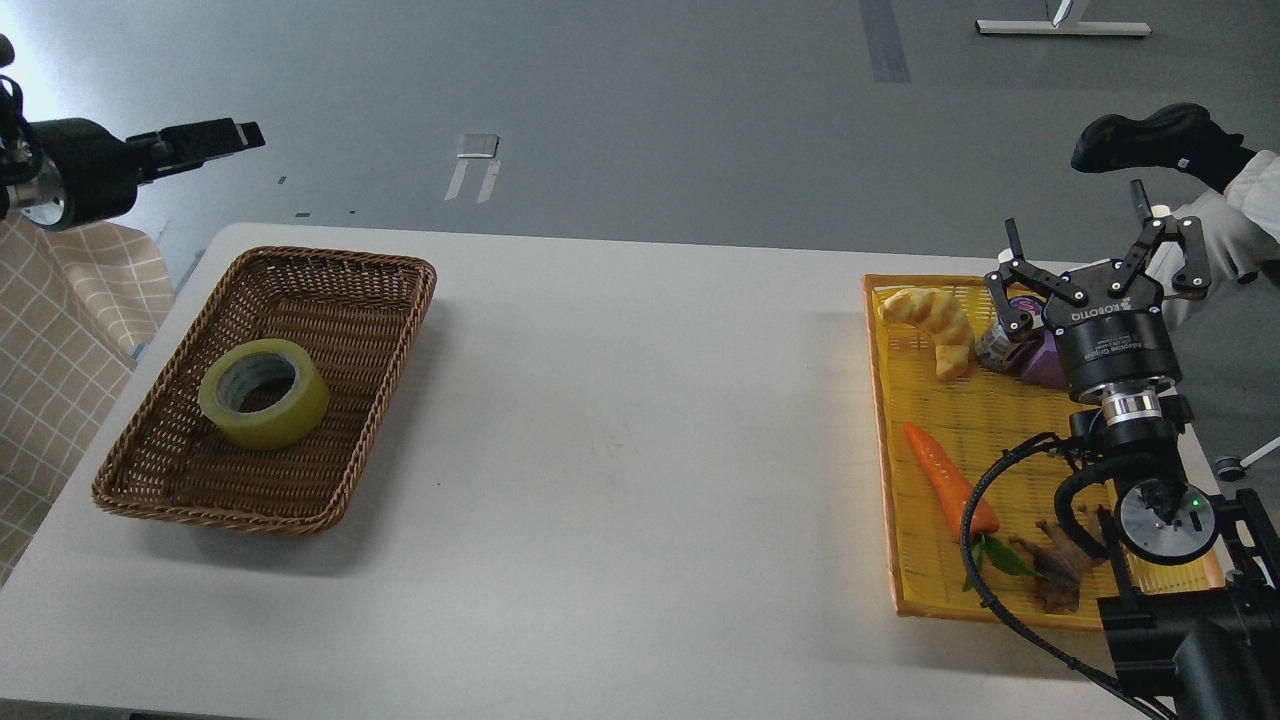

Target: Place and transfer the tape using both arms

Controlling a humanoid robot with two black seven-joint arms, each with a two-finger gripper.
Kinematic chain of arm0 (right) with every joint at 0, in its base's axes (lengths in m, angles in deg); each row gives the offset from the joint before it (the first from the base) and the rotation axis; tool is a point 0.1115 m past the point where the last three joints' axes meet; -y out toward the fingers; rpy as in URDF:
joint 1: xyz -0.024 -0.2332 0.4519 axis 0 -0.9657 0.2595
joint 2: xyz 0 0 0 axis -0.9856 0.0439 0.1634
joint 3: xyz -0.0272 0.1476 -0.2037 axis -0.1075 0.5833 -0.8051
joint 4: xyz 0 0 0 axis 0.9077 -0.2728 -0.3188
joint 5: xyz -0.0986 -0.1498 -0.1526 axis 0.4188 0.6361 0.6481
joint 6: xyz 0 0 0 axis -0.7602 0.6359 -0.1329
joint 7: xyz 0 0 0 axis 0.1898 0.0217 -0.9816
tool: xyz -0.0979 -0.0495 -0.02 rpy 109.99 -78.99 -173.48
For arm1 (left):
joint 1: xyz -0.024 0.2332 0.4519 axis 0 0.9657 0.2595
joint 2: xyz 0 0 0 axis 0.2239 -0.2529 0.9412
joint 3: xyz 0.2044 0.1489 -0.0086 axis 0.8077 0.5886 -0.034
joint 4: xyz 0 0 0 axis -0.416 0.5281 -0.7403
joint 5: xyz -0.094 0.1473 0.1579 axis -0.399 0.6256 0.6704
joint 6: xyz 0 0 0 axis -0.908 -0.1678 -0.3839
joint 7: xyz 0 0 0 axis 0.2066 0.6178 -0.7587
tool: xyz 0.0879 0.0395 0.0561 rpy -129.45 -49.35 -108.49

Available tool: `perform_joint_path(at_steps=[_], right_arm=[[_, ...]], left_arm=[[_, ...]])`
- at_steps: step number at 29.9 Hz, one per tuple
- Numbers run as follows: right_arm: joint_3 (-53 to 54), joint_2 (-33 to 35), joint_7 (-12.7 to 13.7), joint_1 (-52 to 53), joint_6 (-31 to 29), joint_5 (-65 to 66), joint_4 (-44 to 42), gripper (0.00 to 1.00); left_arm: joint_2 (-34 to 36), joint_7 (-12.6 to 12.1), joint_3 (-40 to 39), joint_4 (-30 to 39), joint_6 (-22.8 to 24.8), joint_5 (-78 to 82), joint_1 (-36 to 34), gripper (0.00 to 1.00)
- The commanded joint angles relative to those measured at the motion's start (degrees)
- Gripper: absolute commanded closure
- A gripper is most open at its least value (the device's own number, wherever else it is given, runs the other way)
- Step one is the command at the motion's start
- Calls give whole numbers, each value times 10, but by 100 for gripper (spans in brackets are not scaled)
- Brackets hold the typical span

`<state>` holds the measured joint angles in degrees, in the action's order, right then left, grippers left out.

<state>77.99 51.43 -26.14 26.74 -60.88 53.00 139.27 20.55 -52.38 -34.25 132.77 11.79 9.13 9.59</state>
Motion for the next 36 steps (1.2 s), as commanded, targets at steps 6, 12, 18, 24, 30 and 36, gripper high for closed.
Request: perform_joint_path(at_steps=[6,12,18,24,30,36], right_arm=[[1,8,3,19,0,1,3,0],[-2,33,4,59,0,6,0,0],[-39,56,10,126,0,15,-18,0],[-85,72,10,182,0,16,-77,0],[-124,88,9,217,0,17,-103,0],[-140,108,9,231,0,16,-116,0]], left_arm=[[-7,-1,-4,2,44,-296,-81,2],[-25,-1,-16,40,44,-409,-78,2],[-41,7,-33,100,44,-489,-47,2],[-86,20,-73,128,44,-570,44,2],[-174,22,-198,128,44,-571,160,2],[-254,16,-250,121,44,-566,206,2]])
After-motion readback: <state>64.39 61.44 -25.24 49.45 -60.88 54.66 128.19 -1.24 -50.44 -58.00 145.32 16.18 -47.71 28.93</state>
